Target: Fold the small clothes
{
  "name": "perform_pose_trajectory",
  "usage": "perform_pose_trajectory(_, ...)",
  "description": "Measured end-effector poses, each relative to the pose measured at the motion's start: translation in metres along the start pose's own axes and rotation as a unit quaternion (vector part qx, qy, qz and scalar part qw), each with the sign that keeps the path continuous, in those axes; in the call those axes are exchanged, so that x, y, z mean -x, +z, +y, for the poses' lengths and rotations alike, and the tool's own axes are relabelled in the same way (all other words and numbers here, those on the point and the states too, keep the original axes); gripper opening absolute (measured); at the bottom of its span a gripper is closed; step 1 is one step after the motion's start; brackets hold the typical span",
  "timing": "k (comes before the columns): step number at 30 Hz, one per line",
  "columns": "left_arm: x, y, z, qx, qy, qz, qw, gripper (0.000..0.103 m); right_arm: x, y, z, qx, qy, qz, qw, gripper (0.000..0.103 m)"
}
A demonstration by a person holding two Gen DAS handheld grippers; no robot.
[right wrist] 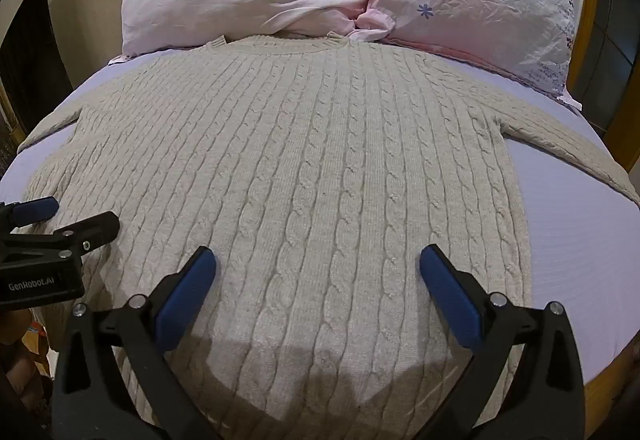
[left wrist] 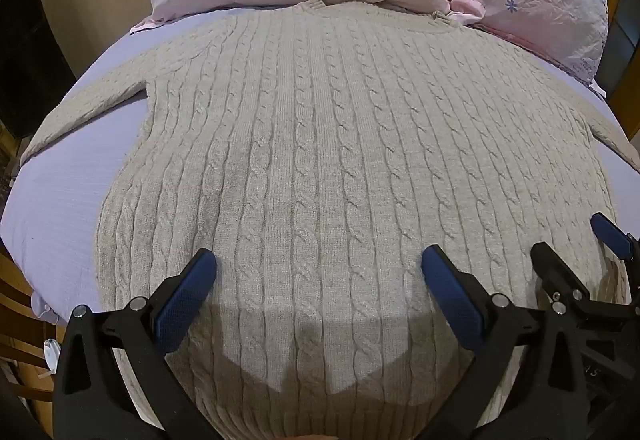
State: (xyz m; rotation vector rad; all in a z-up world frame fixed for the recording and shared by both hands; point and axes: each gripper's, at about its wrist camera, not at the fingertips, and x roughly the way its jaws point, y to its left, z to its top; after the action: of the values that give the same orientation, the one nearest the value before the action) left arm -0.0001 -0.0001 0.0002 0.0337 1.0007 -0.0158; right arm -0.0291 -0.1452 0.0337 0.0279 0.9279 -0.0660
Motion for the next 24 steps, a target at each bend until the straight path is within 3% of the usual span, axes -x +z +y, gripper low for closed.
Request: perform_pose_trajectory(24, 0.002, -0.0007, 0.0017, 0.001, -0.001, -0.002, 1.0, 0.102, 0.0005, 0.0002, -0.0004, 0.0, 0.0, 0.0, 1.0, 0.101)
